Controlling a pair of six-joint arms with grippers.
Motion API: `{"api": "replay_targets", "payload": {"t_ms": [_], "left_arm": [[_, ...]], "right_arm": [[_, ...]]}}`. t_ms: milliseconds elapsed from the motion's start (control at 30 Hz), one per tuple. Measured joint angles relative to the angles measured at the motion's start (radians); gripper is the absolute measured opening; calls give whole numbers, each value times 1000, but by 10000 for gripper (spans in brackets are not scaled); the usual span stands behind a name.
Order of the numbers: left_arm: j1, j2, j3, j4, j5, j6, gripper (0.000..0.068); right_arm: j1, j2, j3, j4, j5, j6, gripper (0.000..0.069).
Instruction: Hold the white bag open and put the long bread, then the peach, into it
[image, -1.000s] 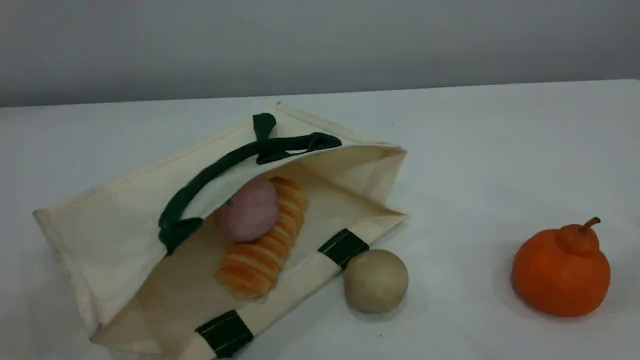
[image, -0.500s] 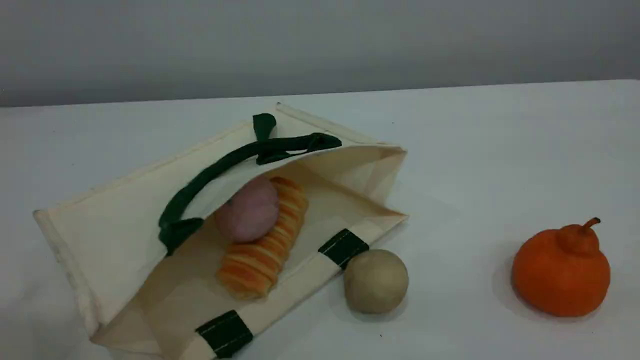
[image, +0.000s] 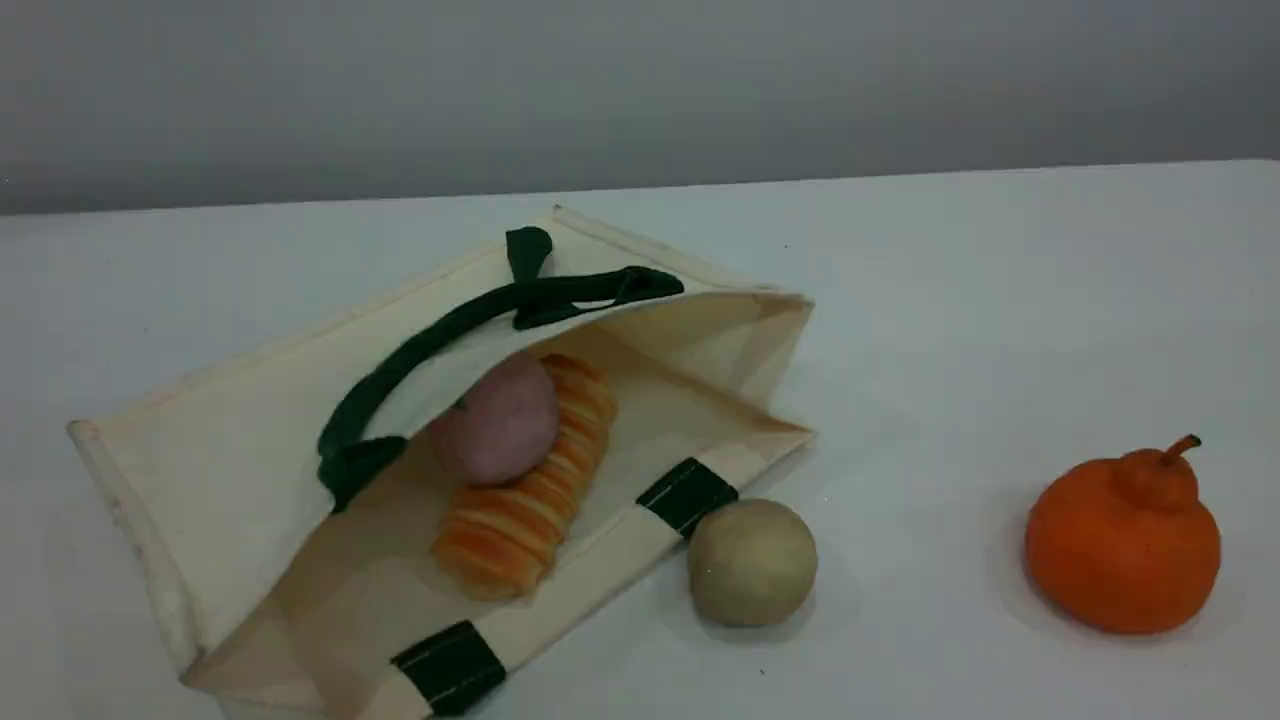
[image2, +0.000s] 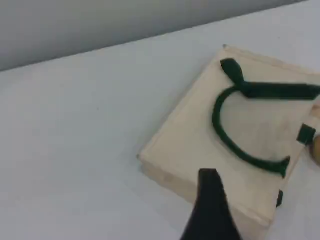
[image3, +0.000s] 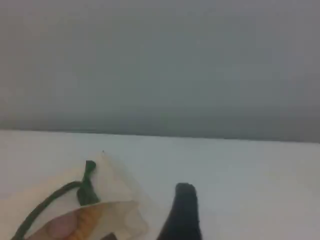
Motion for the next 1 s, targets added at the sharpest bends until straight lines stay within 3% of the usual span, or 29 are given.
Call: {"api": "replay_targets", "payload": {"t_ms": [200, 433, 700, 1000], "left_arm": [[0, -192, 148, -1, 0, 0, 472], [0, -317, 301, -2, -1, 0, 472], [0, -334, 480, -6, -69, 0, 472], [0, -334, 591, -6, -159, -6, 472]], "right_arm": [[0, -126, 130, -20, 0, -8, 592], [0, -261, 378, -89, 0, -14, 592], [0, -317, 644, -123, -121, -38, 592], [0, -317, 707, -100, -160, -36, 592]]}}
